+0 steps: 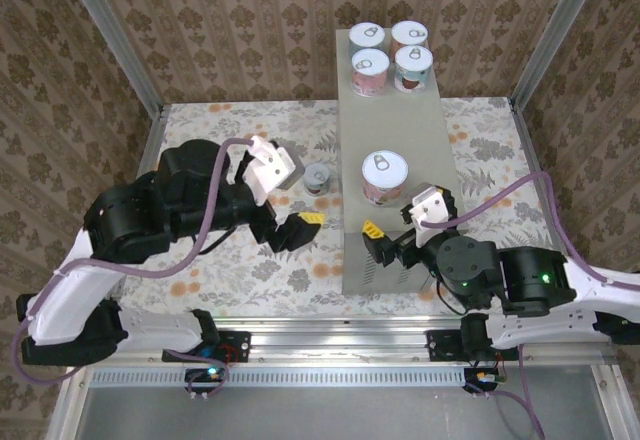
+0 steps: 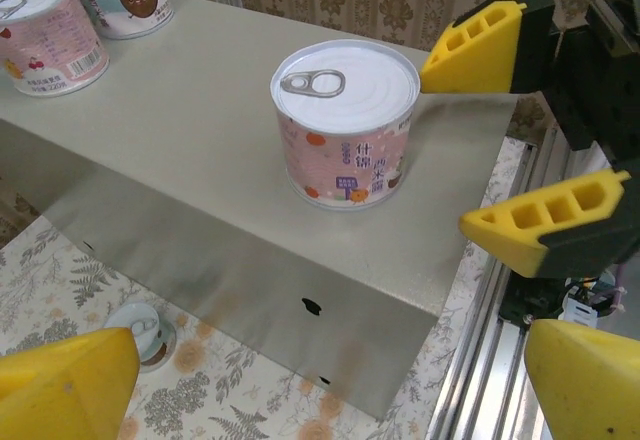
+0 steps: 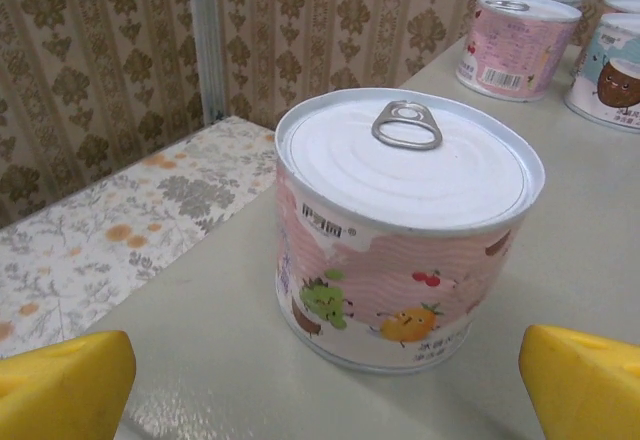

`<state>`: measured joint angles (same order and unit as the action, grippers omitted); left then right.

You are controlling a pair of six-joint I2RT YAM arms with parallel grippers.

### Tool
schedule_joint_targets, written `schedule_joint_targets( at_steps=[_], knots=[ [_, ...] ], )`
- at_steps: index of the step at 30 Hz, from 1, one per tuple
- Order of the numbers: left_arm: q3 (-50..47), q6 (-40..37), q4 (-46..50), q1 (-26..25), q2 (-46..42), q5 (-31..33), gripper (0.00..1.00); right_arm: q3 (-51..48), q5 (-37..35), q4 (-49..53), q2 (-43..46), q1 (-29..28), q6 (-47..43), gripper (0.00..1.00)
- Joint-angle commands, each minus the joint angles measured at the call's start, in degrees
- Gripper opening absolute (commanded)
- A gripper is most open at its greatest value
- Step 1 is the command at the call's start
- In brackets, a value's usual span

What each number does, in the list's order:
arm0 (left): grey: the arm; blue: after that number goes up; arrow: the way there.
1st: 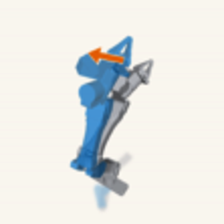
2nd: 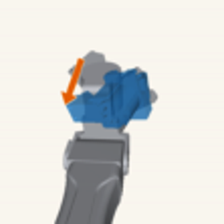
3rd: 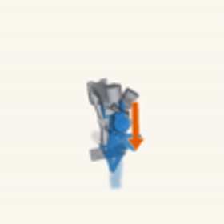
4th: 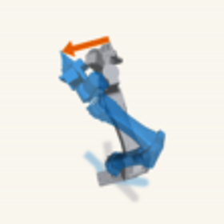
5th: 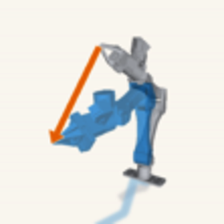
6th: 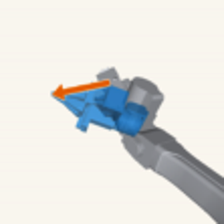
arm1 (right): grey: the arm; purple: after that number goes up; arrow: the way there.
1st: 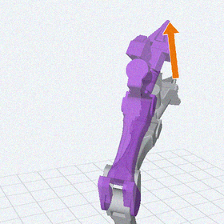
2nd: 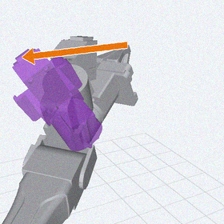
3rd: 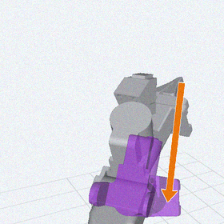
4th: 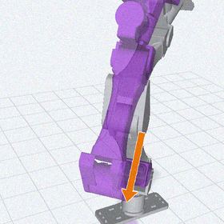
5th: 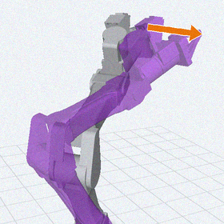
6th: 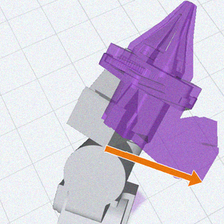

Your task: Place and organize the canned foods onto the counter

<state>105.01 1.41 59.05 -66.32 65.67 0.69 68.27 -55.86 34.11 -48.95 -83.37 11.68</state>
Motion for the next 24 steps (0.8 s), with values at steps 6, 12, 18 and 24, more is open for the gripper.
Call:
schedule_joint_targets(
  at_steps=[6, 12, 18, 24],
  knots=[
    [-2.97, -2.1, -1.95, 0.32, -2.36, -0.25, 1.0, -2.63, -3.19, -11.4, -1.34, 5.21, 1.12, 1.0],
    [-4.14, -2.9, -2.49, 0.4, -2.65, 0.23, 1.0, -3.73, 2.39, -12.82, -0.87, 10.44, 2.34, 0.92],
    [-6.09, -2.94, -3.56, 0.56, -2.81, 0.63, 1.0, -5.7, 9.84, -13.15, 0.94, 18.53, 2.5, 0.78],
    [-9.02, -2.21, -5.38, 0.85, -3.2, 0.05, 1.0, -7.82, 21.45, -14.77, 4.29, 32.26, 0.11, 0.75]
  ],
)
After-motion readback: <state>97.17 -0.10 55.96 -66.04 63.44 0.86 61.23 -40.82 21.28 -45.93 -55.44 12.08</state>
